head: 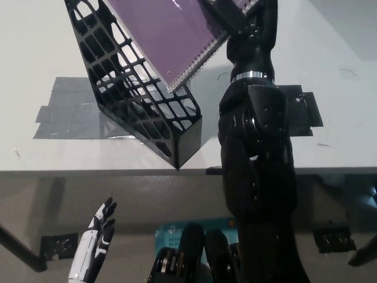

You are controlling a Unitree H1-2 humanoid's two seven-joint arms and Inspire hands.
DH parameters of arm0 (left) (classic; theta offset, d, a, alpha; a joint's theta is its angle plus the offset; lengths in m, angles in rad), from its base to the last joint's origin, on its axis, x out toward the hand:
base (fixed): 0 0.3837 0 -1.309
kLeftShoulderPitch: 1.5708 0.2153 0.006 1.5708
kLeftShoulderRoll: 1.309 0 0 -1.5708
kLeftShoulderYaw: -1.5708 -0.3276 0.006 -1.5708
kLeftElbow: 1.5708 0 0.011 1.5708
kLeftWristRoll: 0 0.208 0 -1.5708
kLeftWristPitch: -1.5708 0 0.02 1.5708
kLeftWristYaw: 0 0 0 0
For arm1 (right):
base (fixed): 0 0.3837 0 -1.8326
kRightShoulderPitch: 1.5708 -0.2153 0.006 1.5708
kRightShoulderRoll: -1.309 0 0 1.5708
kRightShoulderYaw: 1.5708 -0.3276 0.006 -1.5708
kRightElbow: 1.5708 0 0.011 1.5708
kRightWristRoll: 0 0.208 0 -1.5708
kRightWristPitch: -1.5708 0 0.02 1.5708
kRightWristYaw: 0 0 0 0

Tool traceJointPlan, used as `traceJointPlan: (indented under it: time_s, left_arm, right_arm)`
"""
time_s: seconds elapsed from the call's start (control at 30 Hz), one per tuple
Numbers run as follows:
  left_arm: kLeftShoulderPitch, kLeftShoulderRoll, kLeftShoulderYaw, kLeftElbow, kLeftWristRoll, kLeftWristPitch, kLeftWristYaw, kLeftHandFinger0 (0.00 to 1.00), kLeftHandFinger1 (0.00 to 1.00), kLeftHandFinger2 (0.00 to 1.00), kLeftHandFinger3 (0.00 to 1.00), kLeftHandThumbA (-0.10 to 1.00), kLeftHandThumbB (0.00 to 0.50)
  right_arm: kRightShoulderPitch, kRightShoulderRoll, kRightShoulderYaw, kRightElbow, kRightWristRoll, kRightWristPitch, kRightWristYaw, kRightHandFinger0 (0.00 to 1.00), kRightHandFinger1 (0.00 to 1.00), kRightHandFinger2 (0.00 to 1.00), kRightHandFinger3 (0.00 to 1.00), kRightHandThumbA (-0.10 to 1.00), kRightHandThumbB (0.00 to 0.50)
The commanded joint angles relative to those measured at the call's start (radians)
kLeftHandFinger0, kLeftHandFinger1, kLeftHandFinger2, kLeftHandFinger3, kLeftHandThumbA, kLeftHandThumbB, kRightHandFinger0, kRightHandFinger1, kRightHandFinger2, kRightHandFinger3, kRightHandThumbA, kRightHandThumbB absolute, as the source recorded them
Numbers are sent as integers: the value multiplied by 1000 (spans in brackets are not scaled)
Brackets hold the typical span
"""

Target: A person hands a notebook to the robot and the robot grabs it with its right hand and places it in the magazine stand kept in the centre of the desk infront of it.

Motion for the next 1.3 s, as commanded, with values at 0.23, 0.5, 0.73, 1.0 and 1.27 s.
traceJointPlan:
  time_s: [0.23,0.5,0.73,1.0,1.27]
  left_arm:
    - [-22,13,1,-33,-4,-37,-6,936,1000,1000,1000,1000,500]
    - [-29,17,-3,-36,1,-37,-4,930,1000,1000,1000,1000,500]
    - [-28,20,-1,-42,4,-37,-8,935,1000,1000,1000,1000,500]
    - [-40,19,2,-40,-6,-37,-20,940,1000,1000,1000,1000,500]
    - [-39,16,12,-45,-18,-37,-26,894,1000,1000,1000,1000,500]
  right_arm:
    - [-70,32,32,23,-2,-117,16,0,0,0,0,722,0]
    - [-58,31,59,66,-33,-155,16,0,0,0,0,755,6]
    - [-50,20,60,86,-23,-165,23,0,0,0,0,786,0]
    - [-44,9,50,97,-4,-155,36,0,0,0,0,817,0]
    - [-28,-8,64,149,-29,-193,44,0,0,0,11,829,0]
